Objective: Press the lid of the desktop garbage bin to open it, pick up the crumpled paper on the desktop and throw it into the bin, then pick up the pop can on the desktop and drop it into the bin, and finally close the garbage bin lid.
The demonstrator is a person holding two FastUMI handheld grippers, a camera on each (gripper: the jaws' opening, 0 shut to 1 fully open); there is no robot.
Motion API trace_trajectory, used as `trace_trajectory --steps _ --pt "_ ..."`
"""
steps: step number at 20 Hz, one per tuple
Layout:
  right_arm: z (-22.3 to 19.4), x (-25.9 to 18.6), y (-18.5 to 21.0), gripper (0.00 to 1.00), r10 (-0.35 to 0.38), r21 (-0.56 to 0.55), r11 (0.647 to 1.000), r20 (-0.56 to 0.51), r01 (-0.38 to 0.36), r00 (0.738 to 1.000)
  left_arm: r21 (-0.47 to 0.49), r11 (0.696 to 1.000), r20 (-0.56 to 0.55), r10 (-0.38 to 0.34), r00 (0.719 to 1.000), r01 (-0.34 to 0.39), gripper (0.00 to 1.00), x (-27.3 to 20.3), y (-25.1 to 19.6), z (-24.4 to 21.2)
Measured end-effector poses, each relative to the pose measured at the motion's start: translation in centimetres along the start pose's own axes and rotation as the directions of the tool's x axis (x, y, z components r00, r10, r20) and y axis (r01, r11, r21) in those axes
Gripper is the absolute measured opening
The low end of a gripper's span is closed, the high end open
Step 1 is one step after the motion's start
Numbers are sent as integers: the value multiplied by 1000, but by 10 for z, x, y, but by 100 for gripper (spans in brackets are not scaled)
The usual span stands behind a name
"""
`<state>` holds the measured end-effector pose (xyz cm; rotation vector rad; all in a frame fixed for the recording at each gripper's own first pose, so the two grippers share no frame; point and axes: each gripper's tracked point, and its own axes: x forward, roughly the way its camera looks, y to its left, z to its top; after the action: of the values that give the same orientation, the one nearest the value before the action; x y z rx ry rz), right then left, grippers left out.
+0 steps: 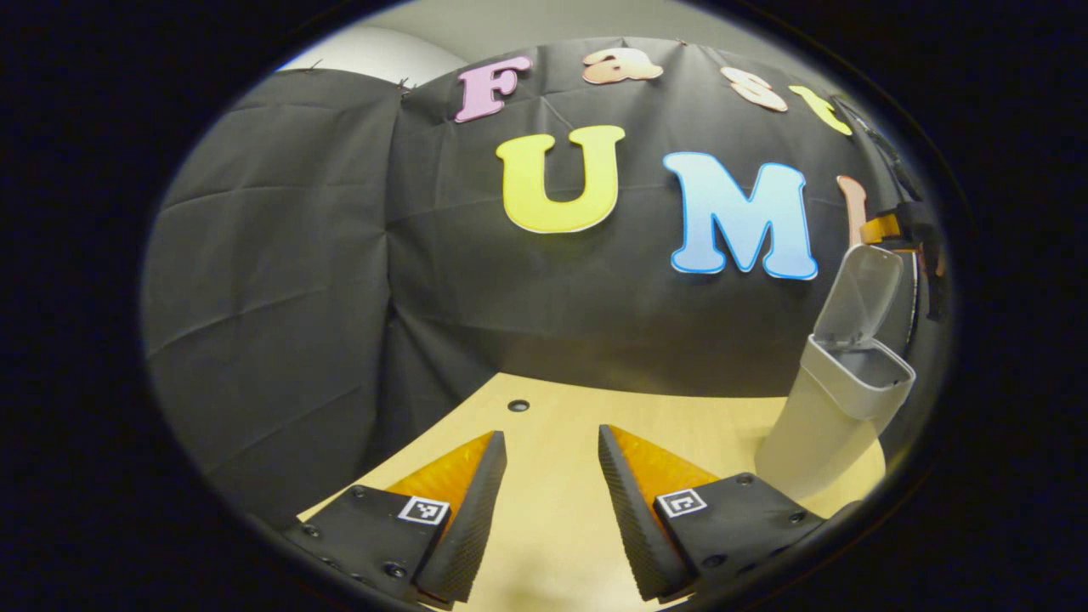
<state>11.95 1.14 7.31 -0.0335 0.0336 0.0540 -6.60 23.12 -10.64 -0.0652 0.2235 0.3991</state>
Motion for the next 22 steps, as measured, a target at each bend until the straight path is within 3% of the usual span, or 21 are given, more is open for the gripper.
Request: trace_trajectory --steps 1,2,3,6,7,22 --pt "-6 -5 0 97 5 12 1000 -12 -5 1000 8 1000 0 -9 1000 9 81 1 -3 0" --pt "-13 -12 0 96 11 22 1000 -26 -10 1000 11 1000 1 -20 1000 20 74 1 -6 1" --pt "-20 -17 1 96 14 31 999 -38 -13 999 12 999 2 -32 999 32 81 2 -11 2" --pt "-47 -29 4 96 31 19 999 -94 -29 995 14 998 -1 -62 998 62 81 4 -24 2" --pt "-54 -31 3 96 32 13 999 -109 -31 994 14 998 -1 -69 998 69 74 5 -25 3" --pt "-156 -45 8 97 29 11 1000 -253 -27 967 26 996 -2 -90 996 90 74 2 -32 2"
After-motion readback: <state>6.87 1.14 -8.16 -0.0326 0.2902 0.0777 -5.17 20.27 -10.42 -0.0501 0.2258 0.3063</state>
